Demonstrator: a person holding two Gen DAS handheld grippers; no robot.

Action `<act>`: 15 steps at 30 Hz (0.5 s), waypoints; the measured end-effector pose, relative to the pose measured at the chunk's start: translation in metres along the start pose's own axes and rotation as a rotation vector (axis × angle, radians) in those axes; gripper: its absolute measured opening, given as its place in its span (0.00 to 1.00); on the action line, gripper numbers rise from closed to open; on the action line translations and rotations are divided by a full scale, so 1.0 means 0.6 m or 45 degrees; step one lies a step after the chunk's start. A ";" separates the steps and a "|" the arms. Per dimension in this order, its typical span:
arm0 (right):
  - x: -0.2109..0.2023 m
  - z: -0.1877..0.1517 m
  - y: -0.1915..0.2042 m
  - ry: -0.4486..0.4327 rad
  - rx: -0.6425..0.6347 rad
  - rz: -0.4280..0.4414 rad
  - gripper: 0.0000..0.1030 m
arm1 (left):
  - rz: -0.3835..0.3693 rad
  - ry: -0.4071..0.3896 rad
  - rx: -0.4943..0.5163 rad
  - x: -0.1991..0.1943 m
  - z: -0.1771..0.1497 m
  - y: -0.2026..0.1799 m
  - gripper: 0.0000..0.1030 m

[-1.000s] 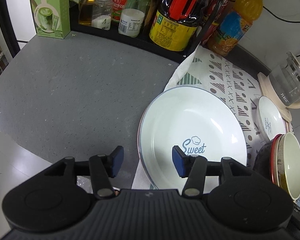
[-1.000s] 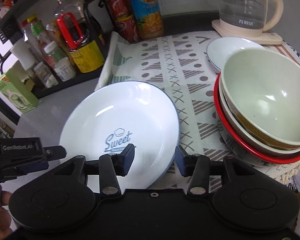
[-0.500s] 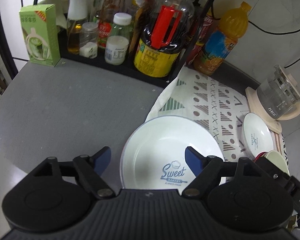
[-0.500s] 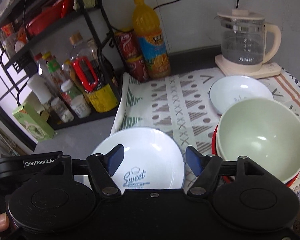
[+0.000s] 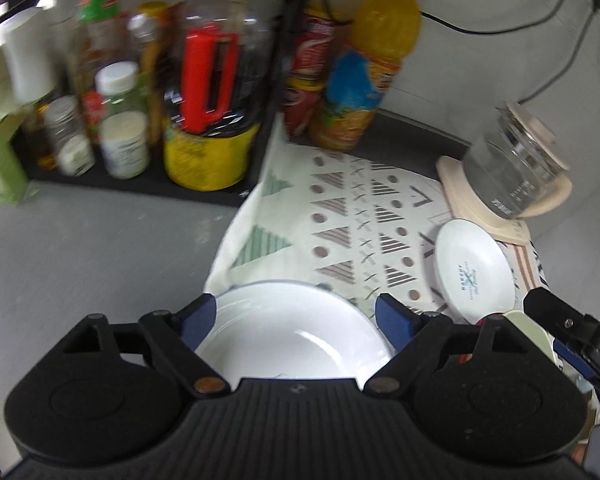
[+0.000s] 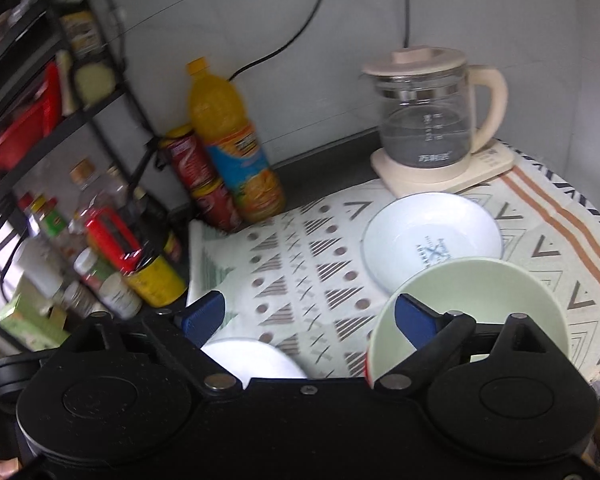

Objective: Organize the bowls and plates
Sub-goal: 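Move both grippers to the white 'BAKERY' plate's rim and close on it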

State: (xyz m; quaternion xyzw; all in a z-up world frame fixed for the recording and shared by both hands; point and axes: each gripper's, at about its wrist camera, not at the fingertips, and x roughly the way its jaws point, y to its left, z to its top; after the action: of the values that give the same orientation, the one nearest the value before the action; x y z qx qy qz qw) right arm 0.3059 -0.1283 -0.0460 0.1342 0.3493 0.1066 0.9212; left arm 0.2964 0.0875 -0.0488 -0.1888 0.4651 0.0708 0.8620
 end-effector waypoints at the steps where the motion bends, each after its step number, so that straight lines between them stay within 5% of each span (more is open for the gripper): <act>1: 0.002 0.004 -0.003 -0.007 0.012 -0.015 0.95 | -0.014 0.007 0.020 0.007 0.006 -0.007 0.83; 15: 0.015 0.040 -0.056 -0.051 0.163 -0.208 0.98 | -0.198 0.091 0.186 0.067 0.056 -0.091 0.83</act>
State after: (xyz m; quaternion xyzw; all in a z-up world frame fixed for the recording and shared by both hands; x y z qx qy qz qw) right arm 0.3324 -0.1614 -0.0450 0.1659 0.3469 0.0058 0.9231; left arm 0.3611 0.0485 -0.0517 -0.1633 0.4833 -0.0373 0.8593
